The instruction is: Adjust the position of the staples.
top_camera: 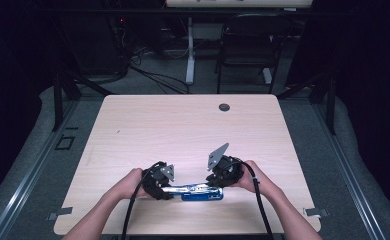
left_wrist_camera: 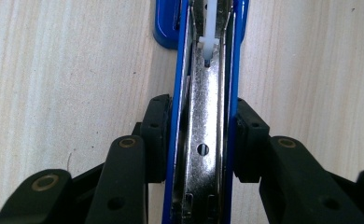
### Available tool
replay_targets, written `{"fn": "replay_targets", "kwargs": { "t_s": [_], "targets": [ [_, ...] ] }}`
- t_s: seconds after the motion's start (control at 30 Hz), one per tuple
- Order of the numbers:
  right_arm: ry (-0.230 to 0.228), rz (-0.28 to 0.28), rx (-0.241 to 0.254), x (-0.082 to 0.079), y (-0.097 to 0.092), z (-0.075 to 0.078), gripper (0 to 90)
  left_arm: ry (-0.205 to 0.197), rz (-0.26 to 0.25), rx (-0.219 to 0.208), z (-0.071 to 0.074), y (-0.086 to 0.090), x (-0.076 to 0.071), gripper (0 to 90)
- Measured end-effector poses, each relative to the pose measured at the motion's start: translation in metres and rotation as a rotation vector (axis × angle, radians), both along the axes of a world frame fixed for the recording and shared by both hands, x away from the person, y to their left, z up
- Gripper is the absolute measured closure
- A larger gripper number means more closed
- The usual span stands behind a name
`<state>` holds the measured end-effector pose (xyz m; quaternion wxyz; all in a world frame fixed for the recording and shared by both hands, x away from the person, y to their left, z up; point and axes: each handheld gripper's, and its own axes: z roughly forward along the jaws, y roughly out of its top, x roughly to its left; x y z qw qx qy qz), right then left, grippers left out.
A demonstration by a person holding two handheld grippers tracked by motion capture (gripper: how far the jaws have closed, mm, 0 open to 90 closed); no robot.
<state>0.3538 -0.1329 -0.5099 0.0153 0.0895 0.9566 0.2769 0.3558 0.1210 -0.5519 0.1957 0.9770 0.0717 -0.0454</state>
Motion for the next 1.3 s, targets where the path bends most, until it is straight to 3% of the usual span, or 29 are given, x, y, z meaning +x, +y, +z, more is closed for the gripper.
{"fn": "replay_targets", "kwargs": {
  "t_s": [0.5, 0.7, 1.3],
  "targets": [
    [-0.005, 0.019, -0.007, -0.0004, -0.0037, 0.0031, 78.8, 0.002, -0.001, 0.000, 0.0001, 0.0000, 0.0001, 63.6],
    [-0.028, 0.031, -0.016, -0.0026, 0.0007, -0.0004, 78.8, 0.000, -0.002, 0.002, 0.0002, -0.0001, -0.0001, 63.6],
    [-0.025, 0.037, -0.027, -0.0025, -0.0020, 0.0007, 78.8, -0.011, -0.008, 0.002, 0.0004, -0.0002, -0.0006, 63.9]
  ]
}}
